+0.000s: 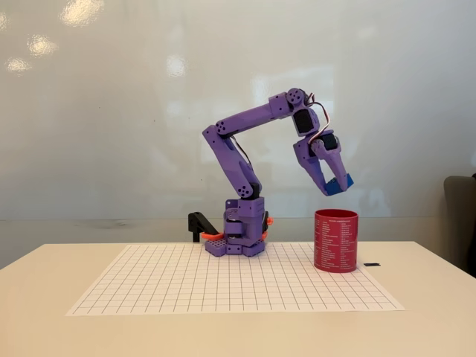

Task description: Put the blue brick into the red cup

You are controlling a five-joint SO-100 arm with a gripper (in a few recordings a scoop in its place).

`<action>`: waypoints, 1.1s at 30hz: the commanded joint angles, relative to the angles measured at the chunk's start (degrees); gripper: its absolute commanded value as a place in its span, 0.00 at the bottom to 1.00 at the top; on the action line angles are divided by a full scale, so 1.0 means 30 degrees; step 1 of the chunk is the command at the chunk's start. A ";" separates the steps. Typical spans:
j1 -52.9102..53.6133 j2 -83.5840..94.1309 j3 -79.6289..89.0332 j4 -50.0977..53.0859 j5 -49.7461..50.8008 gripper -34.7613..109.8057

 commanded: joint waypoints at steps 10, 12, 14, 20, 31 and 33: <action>0.0146 -0.0088 0.0498 -0.0205 0.0527 0.46; 0.0117 -0.0117 0.0498 -0.0234 0.0381 0.45; 0.0146 -0.0117 0.0557 -0.0234 0.0322 0.45; 0.0176 -0.0205 0.0703 -0.0352 0.0146 0.45; 0.0439 0.0850 0.0967 -0.1582 -0.0264 0.24; 0.0410 0.0850 0.0908 -0.1670 -0.0205 0.24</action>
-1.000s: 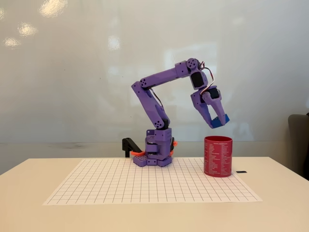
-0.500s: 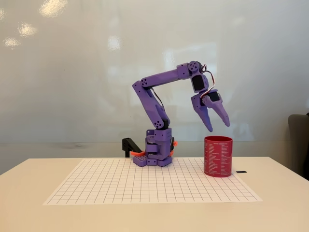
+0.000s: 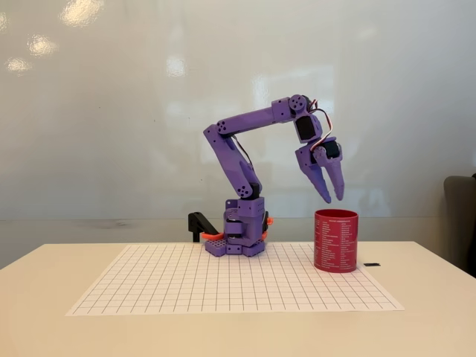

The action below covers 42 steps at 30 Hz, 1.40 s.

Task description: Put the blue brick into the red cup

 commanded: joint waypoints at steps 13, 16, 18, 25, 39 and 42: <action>0.6563 0.4072 -0.0117 -0.0908 -0.0615 0.24; 1.0664 0.6533 -0.0146 -0.1318 -0.0674 0.24; 1.3535 0.8467 -0.0293 -0.1406 -0.0293 0.24; 1.9658 1.4209 -0.1084 0.0498 -0.2197 0.24; 2.2061 2.1211 0.2139 0.2285 -0.2754 0.24; 2.2119 2.1211 0.3662 0.1641 -0.2842 0.24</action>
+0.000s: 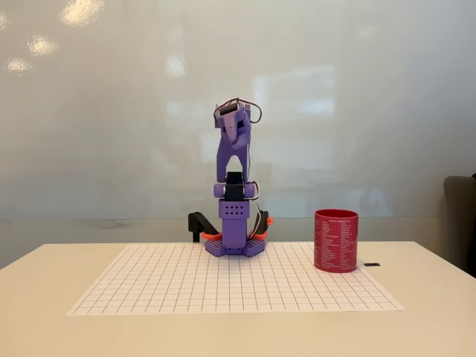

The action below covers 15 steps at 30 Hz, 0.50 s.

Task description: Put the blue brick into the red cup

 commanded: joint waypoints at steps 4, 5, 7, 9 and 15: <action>-0.0264 0.0088 0.4893 -0.2227 -0.0234 0.24; -0.0264 0.0088 0.5977 -0.2666 -0.0469 0.24; -0.0293 0.0088 0.8643 -0.3926 -0.0791 0.24; -0.0293 0.0088 1.1426 -0.5186 -0.1201 0.24; -0.0234 0.0088 1.6904 -0.6680 -0.2080 0.24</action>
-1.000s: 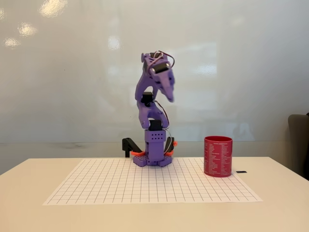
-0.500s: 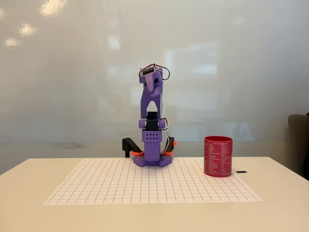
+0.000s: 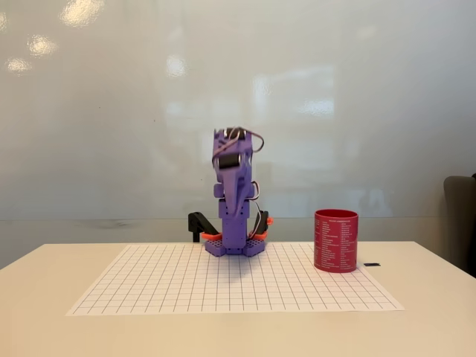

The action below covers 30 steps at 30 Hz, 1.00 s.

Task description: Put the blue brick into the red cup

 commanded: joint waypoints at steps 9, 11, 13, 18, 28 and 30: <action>-0.0029 0.0117 0.2900 -0.0967 -0.0322 0.24; -0.0029 0.0117 0.2900 -0.0967 -0.0322 0.24; -0.0029 0.0117 0.2900 -0.0967 -0.0293 0.24; 0.0234 0.0117 0.2900 -0.0967 -0.0088 0.24; 0.0176 0.0117 0.2900 -0.0967 -0.0234 0.24; 0.0176 0.0117 0.2900 -0.0967 -0.0234 0.24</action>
